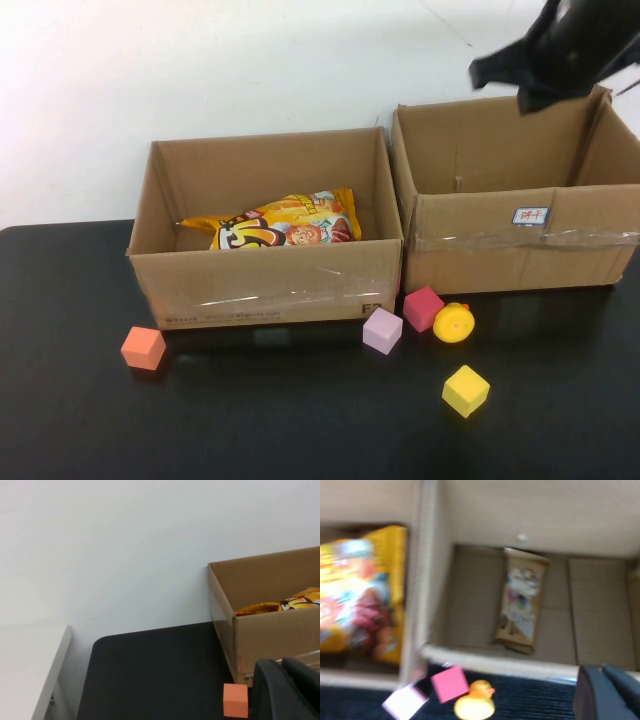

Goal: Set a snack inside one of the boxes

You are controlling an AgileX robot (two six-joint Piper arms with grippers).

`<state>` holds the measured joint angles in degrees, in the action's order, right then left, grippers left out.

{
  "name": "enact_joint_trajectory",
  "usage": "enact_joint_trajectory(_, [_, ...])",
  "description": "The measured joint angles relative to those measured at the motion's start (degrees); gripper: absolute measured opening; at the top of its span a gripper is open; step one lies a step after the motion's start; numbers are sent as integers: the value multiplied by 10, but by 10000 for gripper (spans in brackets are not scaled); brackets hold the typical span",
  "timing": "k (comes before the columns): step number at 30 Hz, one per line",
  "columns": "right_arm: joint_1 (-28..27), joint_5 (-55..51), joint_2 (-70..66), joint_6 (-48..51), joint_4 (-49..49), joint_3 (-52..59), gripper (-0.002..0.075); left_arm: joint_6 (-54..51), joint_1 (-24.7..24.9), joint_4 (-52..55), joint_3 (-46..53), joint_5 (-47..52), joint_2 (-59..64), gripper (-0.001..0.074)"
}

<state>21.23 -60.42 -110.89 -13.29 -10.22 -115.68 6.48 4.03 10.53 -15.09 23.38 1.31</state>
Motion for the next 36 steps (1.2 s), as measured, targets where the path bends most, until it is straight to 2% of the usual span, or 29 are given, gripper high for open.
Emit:
enact_joint_trajectory(7, [0, 72, 185, 48, 18, 145, -1, 2, 0, -23, 0, 1, 0, -1])
enact_joint_trajectory(10, [0, 137, 323, 64, 22, 307, -1, 5, 0, -47, 0, 1, 0, -1])
enact_joint_trajectory(16, [0, 316, 506, 52, 27, 605, -1, 7, 0, -52, 0, 1, 0, -1])
enact_joint_trajectory(22, [0, 363, 682, 45, 32, 809, -1, 7, 0, -56, 0, 1, 0, -1])
enact_joint_trajectory(30, [0, 338, 874, 45, 32, 921, -1, 7, 0, -120, 0, 6, 0, -1])
enact_joint_trajectory(36, [0, 334, 912, 45, 32, 927, -1, 7, 0, -142, 0, 1, 0, -1])
